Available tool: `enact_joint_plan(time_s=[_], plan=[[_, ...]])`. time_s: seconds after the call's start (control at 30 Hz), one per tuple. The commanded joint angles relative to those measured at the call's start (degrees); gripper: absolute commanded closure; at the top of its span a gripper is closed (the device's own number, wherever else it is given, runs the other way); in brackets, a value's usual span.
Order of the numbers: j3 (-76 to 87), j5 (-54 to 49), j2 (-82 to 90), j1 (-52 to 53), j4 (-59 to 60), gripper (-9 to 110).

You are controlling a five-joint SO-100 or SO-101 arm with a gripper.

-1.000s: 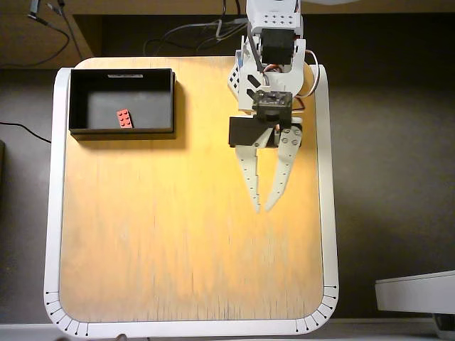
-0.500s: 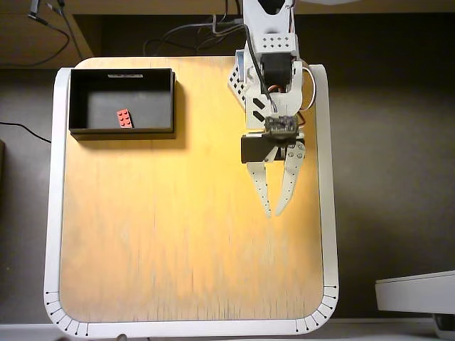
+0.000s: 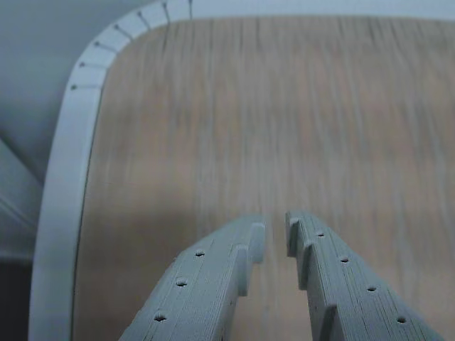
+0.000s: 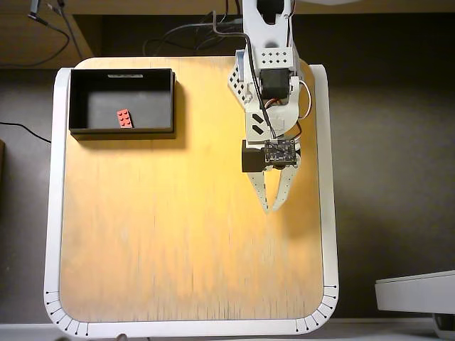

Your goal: Grasp a lego block and put it in the bin.

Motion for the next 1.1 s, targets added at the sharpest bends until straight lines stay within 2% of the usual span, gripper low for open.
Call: enact_joint_plan(time_s=[0.0, 0.13, 0.5, 0.7, 0.9, 1.07], plan=[[5.3, 0.0, 5.2, -0.5, 2.4, 101], [10.5, 1.8, 5.2, 0.4, 2.9, 101], [10.5, 2.0, 5.2, 0.0, 26.1, 101], [10.5, -3.9, 5.2, 0.1, 27.2, 101], [10.5, -0.1, 5.2, -0.4, 27.3, 101], [10.5, -0.8, 5.2, -1.4, 27.3, 101]])
